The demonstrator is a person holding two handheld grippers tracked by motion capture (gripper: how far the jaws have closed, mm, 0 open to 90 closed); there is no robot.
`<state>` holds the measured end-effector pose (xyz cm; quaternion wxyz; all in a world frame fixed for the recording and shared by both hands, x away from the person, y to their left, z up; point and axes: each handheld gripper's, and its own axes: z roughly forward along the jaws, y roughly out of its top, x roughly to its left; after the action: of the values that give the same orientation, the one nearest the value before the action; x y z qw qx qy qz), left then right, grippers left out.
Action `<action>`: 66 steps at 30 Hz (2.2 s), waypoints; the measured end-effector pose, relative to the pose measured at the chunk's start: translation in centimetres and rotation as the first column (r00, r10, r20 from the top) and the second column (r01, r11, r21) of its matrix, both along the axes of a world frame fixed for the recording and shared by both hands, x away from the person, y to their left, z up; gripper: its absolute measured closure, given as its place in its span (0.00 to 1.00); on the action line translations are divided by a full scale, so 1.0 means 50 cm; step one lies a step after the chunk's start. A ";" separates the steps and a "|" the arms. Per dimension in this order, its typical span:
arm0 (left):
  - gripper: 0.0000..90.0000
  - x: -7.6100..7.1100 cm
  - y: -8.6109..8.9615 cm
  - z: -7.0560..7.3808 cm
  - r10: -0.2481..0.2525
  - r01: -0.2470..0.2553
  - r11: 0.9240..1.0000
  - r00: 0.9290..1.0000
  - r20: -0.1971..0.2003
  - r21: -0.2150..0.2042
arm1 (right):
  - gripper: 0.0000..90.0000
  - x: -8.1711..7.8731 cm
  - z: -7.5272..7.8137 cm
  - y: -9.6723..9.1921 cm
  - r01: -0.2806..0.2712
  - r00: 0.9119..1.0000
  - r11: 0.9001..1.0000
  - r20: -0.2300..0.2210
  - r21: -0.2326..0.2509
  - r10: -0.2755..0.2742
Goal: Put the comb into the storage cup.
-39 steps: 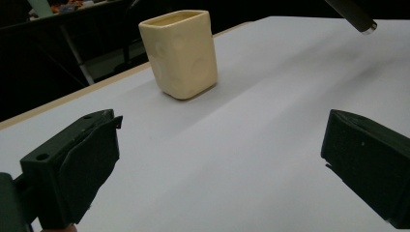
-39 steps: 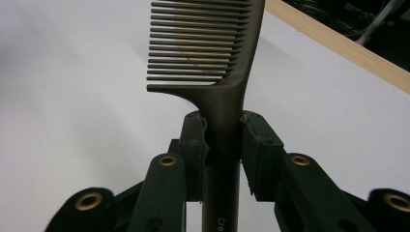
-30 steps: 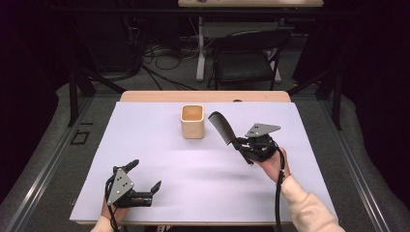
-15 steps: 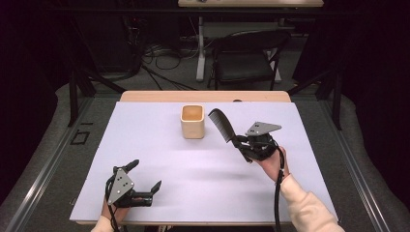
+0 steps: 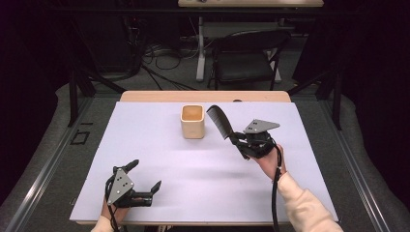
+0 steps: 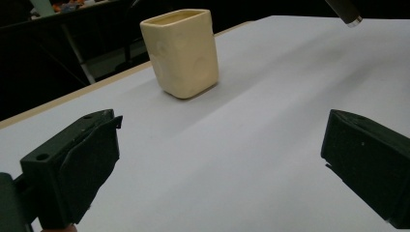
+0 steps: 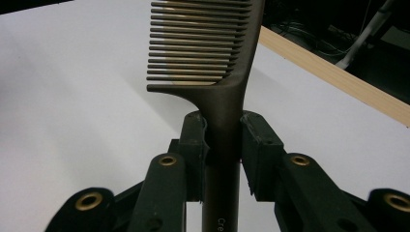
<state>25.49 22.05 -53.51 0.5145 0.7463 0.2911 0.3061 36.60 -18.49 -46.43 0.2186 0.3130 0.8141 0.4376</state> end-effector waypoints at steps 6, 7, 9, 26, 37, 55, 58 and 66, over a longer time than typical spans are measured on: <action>0.00 0.001 0.000 0.000 0.001 -0.001 1.000 1.000 -0.002 0.000 | 0.80 0.003 0.009 0.002 0.004 1.000 1.000 0.014 0.012 -0.004; 0.00 0.001 0.000 0.000 0.002 -0.002 1.000 1.000 -0.002 -0.001 | 0.80 0.004 0.010 0.002 0.004 1.000 1.000 0.018 0.015 -0.005; 0.00 0.001 0.000 0.000 0.002 -0.002 1.000 1.000 -0.002 -0.001 | 0.80 0.005 0.013 0.004 0.004 1.000 1.000 0.022 0.017 -0.004; 0.00 0.002 0.000 0.000 0.000 0.000 1.000 1.000 -0.002 0.001 | 0.80 0.020 0.041 0.017 0.001 0.998 0.999 0.055 0.048 -0.003; 0.00 0.002 -0.001 -0.001 0.000 0.000 1.000 1.000 -0.004 0.000 | 0.80 0.033 0.050 0.028 -0.003 0.997 0.999 0.075 0.049 0.000; 0.00 0.003 -0.002 -0.001 -0.003 0.003 1.000 1.000 -0.006 -0.005 | 0.80 0.056 0.062 0.040 0.001 0.996 0.998 0.091 0.069 -0.007; 0.00 0.003 -0.002 -0.001 -0.003 0.003 1.000 1.000 -0.006 -0.006 | 0.80 0.060 0.064 0.045 -0.001 0.996 0.998 0.092 0.069 -0.005; 0.00 0.003 -0.002 -0.001 -0.004 0.004 1.000 1.000 -0.007 -0.004 | 0.80 0.071 0.071 0.055 -0.005 0.995 0.997 0.095 0.073 -0.002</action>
<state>25.66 21.94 -53.57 0.5157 0.7468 0.2920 0.3018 40.16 -15.75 -42.91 0.2454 0.2990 0.7865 0.4815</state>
